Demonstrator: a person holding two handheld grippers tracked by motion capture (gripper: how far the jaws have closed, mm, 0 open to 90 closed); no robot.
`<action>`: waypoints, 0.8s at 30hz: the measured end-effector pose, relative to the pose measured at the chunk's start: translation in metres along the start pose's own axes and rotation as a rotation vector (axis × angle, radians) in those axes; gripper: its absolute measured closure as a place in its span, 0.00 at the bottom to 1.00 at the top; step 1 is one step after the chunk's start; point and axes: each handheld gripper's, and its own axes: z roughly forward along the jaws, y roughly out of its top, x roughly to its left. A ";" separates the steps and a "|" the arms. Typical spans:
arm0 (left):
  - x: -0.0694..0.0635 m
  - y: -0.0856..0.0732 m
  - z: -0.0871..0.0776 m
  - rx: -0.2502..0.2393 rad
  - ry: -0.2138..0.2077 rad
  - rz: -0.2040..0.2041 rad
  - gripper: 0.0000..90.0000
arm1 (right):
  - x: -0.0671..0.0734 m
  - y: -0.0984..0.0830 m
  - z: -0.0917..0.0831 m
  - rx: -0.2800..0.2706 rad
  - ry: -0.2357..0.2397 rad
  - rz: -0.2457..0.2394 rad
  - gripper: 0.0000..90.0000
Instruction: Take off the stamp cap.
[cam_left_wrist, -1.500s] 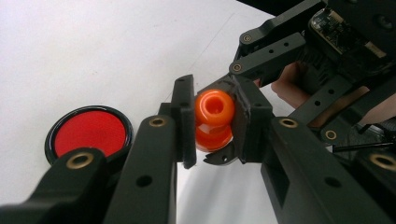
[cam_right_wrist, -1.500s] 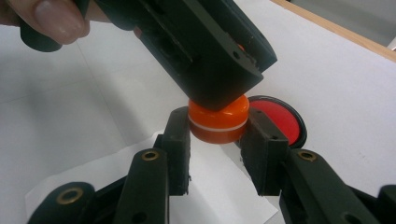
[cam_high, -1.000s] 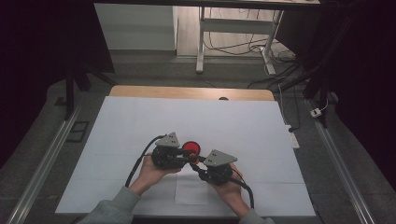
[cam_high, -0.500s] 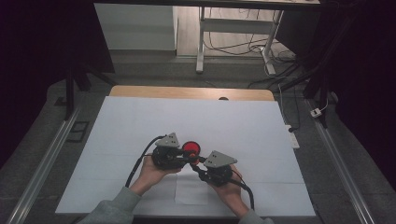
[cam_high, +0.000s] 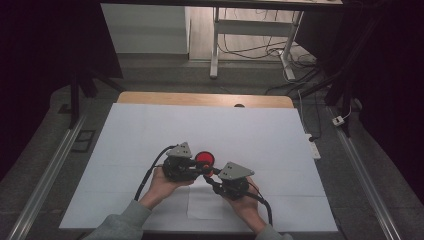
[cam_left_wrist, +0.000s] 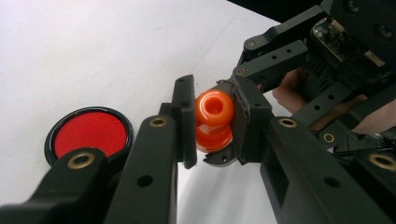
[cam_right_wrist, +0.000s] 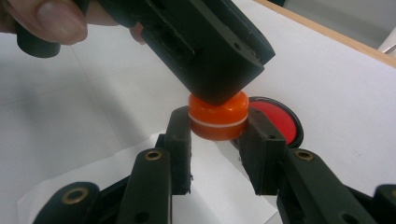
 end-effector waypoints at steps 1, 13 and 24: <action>0.000 0.000 0.000 -0.002 0.000 0.000 0.81 | 0.000 0.000 0.000 -0.001 0.000 -0.001 0.72; 0.001 0.000 -0.001 -0.002 -0.006 -0.001 0.81 | 0.000 0.000 0.000 -0.003 0.000 -0.012 0.72; 0.004 0.002 -0.014 -0.079 0.060 -0.017 0.81 | 0.000 -0.004 0.002 0.027 -0.013 -0.018 0.72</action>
